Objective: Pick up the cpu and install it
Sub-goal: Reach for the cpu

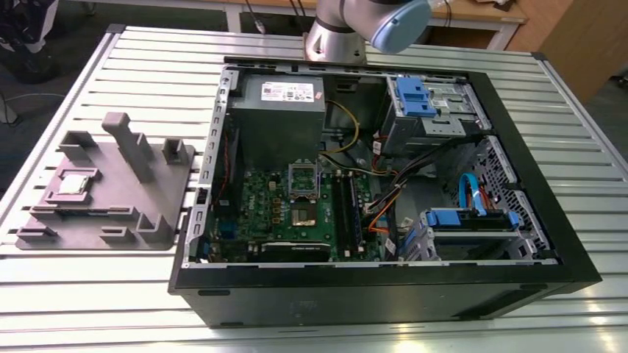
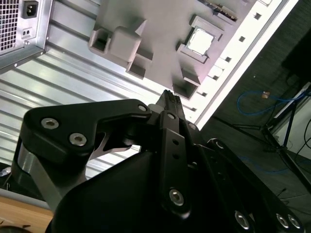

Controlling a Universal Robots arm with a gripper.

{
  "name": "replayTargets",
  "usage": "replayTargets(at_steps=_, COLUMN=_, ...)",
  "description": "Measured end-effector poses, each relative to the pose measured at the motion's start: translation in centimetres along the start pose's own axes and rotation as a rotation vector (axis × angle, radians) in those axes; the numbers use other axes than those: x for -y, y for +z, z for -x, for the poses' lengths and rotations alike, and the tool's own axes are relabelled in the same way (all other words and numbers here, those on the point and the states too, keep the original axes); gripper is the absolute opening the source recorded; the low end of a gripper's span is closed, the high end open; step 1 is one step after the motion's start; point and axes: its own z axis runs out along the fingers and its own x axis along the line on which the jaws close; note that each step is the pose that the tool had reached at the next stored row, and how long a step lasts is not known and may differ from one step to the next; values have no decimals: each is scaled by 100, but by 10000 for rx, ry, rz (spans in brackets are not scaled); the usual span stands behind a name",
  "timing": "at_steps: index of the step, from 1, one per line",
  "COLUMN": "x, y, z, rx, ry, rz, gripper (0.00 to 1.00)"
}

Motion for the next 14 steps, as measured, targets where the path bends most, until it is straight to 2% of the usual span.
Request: replayTargets(at_steps=14, x=19, y=-3, z=-254, rx=4, ry=0, rz=1, gripper=11)
